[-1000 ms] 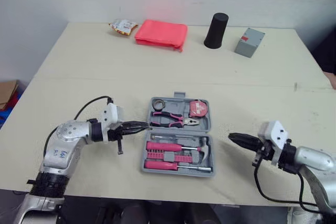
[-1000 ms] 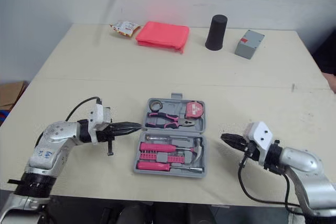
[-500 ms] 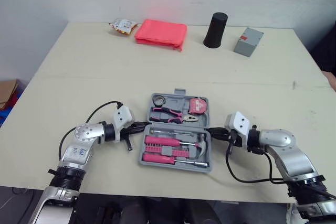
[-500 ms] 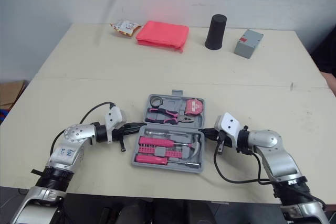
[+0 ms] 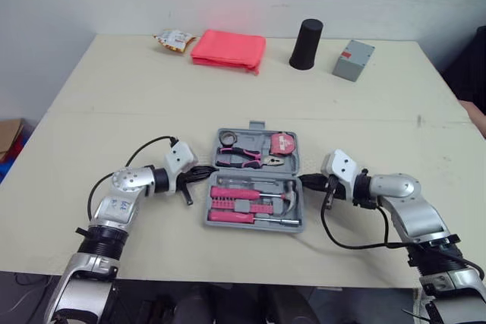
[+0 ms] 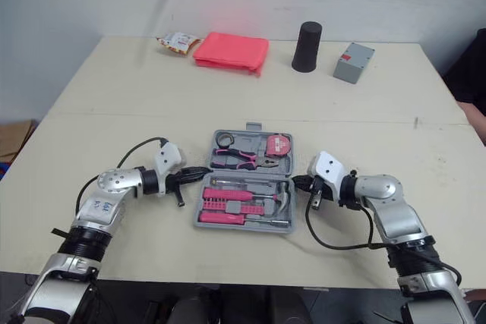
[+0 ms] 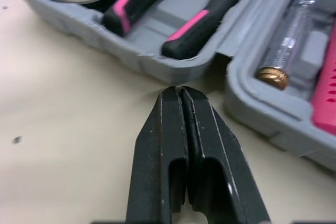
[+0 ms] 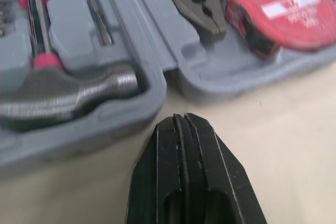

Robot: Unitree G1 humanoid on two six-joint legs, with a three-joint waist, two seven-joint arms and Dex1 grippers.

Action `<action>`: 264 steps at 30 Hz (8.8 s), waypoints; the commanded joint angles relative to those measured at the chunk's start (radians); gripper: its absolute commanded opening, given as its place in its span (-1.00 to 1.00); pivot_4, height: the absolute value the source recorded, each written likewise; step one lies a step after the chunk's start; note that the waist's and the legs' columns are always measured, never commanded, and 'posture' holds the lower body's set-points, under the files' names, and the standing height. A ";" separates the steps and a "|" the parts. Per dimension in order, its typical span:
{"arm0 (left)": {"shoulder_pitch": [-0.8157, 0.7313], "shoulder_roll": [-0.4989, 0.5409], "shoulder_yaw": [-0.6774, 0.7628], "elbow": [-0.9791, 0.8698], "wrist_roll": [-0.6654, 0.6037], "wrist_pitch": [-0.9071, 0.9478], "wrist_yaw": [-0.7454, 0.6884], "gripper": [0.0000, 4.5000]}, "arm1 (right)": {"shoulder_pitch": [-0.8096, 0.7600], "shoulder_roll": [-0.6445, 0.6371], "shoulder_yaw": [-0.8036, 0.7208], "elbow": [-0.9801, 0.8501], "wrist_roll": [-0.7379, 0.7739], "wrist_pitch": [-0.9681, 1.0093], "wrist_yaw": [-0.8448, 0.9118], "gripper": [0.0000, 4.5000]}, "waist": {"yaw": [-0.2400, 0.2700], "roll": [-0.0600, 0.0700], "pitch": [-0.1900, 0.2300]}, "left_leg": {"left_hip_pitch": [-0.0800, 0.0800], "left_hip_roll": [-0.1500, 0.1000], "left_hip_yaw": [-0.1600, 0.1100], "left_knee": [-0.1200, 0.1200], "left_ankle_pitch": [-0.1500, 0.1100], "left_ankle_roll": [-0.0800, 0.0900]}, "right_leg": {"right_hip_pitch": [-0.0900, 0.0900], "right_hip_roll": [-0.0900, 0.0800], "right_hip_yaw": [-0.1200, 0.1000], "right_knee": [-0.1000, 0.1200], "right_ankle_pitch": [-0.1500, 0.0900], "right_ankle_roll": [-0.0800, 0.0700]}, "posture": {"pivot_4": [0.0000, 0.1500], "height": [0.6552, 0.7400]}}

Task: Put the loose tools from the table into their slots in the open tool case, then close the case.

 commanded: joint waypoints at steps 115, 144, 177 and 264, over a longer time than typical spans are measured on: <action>-0.395 -0.125 -0.020 0.594 0.100 -0.455 -0.020 -0.99 | 0.452 -0.178 -0.001 -0.520 0.157 0.013 -0.215 -1.00 | 0.007 -0.014 0.005 | -0.015 -0.002 0.005 0.003 0.006 0.003 | -0.017 0.001 0.004 0.001 0.007 0.003 | 1.00 1.00; -0.010 -0.065 0.149 -0.110 -0.155 -0.165 -0.096 -0.99 | 0.065 0.063 -0.097 -0.090 0.047 -0.101 -0.242 -1.00 | -0.008 -0.014 0.007 | -0.022 0.002 0.012 0.014 0.005 0.002 | -0.029 0.002 0.011 0.017 0.006 0.003 | 1.00 1.00; -0.293 -0.245 -0.296 0.256 0.226 -0.293 -0.074 -0.99 | 0.137 0.138 0.048 -0.285 0.020 0.132 -0.262 -1.00 | 0.001 -0.011 0.005 | -0.006 0.006 0.009 0.014 0.002 -0.003 | -0.011 0.015 0.014 0.011 0.006 0.000 | 1.00 1.00; -0.357 -0.285 -0.254 0.415 0.283 -0.232 -0.064 -0.99 | -0.171 0.177 0.095 0.202 -0.131 -0.213 -0.081 -1.00 | -0.009 -0.008 0.002 | -0.003 0.005 0.013 0.005 0.004 -0.001 | -0.010 0.011 0.015 0.002 0.009 0.002 | 1.00 1.00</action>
